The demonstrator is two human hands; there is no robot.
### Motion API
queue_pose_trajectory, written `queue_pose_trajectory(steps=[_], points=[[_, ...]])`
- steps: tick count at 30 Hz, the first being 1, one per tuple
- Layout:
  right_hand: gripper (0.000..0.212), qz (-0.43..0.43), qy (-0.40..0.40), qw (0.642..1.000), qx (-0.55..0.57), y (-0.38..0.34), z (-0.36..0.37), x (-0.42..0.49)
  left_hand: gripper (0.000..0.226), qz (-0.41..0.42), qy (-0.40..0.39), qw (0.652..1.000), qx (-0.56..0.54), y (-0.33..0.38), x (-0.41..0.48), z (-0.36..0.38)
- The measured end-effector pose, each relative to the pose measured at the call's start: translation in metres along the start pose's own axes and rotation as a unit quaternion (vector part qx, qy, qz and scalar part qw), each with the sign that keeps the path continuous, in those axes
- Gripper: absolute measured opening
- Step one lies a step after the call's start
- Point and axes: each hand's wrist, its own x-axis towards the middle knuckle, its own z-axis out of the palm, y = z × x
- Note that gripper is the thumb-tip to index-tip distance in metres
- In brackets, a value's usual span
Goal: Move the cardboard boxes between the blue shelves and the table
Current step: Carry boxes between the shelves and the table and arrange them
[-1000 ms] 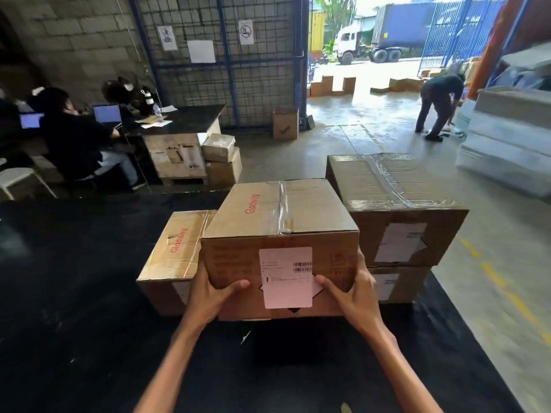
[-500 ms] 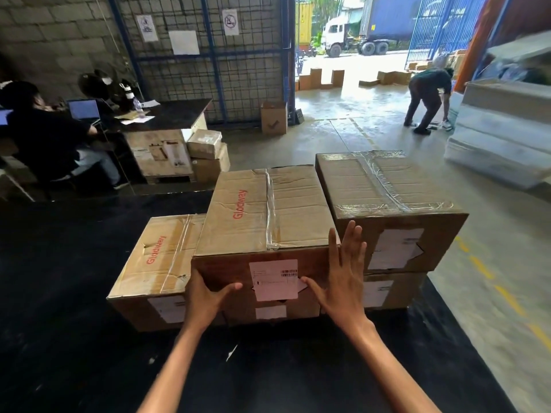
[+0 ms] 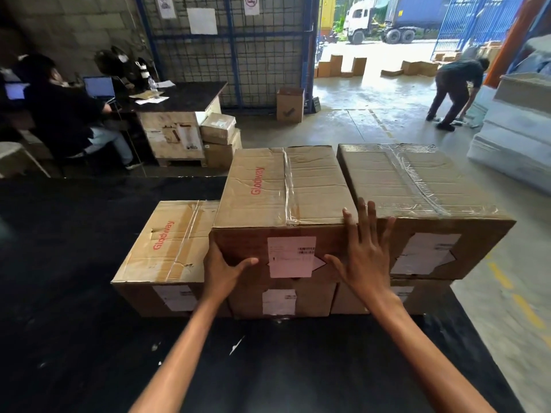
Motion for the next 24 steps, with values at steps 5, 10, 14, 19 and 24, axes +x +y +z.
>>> queue_pose_trajectory(steps=[5, 10, 14, 19, 24], points=[[0.106, -0.006, -0.019, 1.000, 0.010, 0.007, 0.002, -0.002, 0.110, -0.006, -0.006, 1.000, 0.028, -0.001, 0.001, 0.001], [0.101, -0.012, -0.006, 1.000, 0.026, 0.004, -0.009, -0.006, 0.094, -0.014, -0.016, 1.000, 0.020, 0.000, -0.012, -0.004], [0.098, -0.064, 0.014, 0.993, 0.097, -0.036, -0.021, -0.023, 0.087, 0.001, -0.008, 0.998, 0.062, -0.012, -0.044, -0.023], [0.083, -0.164, -0.069, 0.950, 0.255, -0.129, -0.012, -0.054, 0.084, 0.009, 0.026, 0.984, 0.178, -0.048, -0.103, -0.083], [0.075, -0.275, -0.195, 0.891, 0.304, -0.248, 0.003, -0.091, 0.087, -0.035, 0.095, 0.949, 0.298, -0.088, -0.190, -0.181]])
